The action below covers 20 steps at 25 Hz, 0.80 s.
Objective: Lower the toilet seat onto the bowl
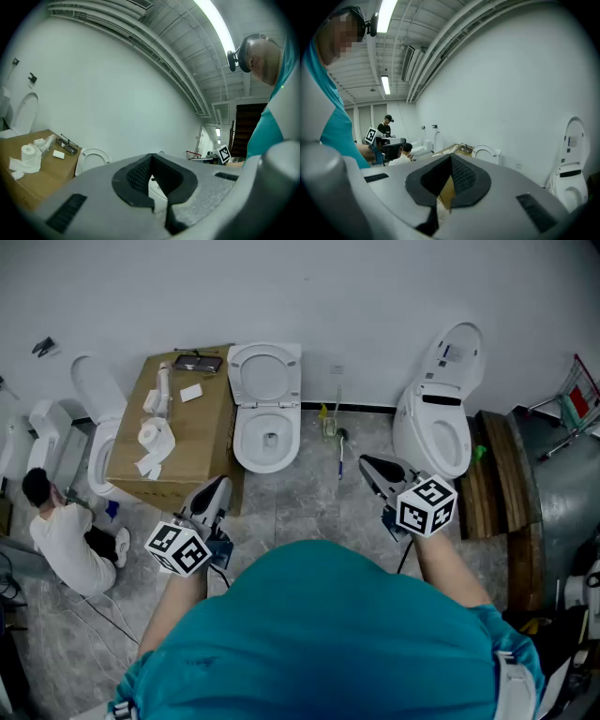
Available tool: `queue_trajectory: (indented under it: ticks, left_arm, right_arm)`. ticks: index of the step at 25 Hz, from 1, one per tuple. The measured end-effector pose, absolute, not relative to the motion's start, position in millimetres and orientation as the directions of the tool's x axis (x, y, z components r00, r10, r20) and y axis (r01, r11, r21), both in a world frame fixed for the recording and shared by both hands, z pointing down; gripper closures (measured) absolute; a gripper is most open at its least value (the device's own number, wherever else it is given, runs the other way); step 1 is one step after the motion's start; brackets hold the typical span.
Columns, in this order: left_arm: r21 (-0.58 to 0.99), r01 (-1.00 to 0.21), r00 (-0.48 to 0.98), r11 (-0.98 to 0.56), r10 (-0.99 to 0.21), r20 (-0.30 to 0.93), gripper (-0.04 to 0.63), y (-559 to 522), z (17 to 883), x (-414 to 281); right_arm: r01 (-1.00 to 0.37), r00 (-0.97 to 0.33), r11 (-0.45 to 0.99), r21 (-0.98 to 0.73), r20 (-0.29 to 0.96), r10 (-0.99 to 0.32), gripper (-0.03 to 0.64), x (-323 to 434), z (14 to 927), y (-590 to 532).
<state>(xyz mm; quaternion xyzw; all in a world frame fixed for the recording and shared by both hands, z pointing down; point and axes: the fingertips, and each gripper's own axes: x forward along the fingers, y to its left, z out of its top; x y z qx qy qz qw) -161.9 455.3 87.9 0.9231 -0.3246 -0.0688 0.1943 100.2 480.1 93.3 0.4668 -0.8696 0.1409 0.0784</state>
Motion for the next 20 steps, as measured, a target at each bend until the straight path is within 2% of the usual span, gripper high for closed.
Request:
queue_trajectory:
  ticks: [13, 20]
  left_arm:
    - [0.392, -0.557, 0.789, -0.732, -0.614, -0.024, 0.596, 442.5, 82.3, -154.2]
    - [0.384, -0.566, 0.784, -0.729, -0.621, -0.024, 0.595, 442.2, 76.9, -121.5]
  right_arm:
    - [-0.843, -0.537, 0.500, -0.200, 0.255, -0.804, 0.627, 107.1, 94.8, 472.6]
    - [-0.824, -0.564, 0.519, -0.228, 0.235, -0.792, 0.627, 136.3, 87.6, 477.8]
